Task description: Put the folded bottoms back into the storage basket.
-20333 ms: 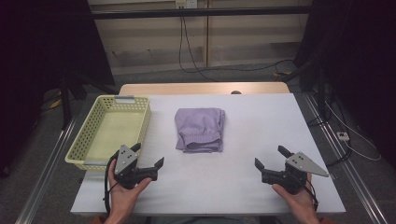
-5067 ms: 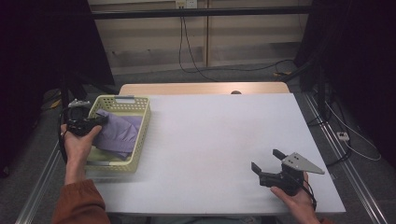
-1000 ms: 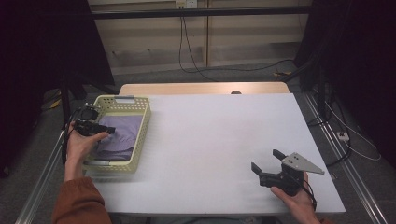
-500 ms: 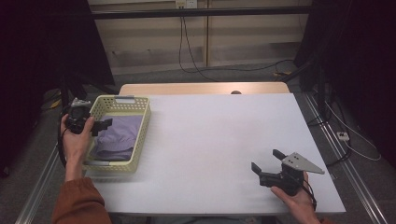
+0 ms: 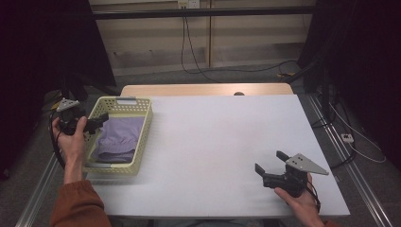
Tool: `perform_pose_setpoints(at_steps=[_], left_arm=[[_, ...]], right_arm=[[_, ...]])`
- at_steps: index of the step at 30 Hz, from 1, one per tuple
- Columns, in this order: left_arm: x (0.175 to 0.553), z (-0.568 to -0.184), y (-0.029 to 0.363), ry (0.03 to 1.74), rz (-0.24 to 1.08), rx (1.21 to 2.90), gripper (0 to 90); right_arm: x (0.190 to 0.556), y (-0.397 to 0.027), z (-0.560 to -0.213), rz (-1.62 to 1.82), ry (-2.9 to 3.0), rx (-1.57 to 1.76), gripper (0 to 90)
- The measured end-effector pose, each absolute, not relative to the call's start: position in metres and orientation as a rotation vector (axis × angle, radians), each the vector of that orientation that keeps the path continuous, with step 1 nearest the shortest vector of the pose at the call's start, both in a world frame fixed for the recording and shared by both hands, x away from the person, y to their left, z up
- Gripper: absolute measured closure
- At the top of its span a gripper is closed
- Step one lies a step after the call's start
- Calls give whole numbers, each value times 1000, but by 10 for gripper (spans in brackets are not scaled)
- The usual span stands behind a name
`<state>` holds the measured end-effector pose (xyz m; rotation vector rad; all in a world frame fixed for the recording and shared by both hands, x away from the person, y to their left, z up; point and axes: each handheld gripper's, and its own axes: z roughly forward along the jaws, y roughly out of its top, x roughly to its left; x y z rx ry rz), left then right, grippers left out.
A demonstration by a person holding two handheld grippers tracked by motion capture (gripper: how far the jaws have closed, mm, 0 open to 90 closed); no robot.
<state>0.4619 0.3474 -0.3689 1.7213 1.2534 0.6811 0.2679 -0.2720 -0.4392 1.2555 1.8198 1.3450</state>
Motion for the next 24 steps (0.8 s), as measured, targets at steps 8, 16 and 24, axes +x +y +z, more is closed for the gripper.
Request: perform_pose_setpoints(at_steps=[8,16,24], left_arm=[[453,-364,344,1211,717,1675,51],[441,-362,340,1175,717,1675,54],[426,-358,337,1127,735,1706,54]], right_arm=[[269,-272,-440,1334,1818,1256,55],[270,-273,-440,1336,1808,1263,55],[269,-271,-439,1323,1807,1254,55]])
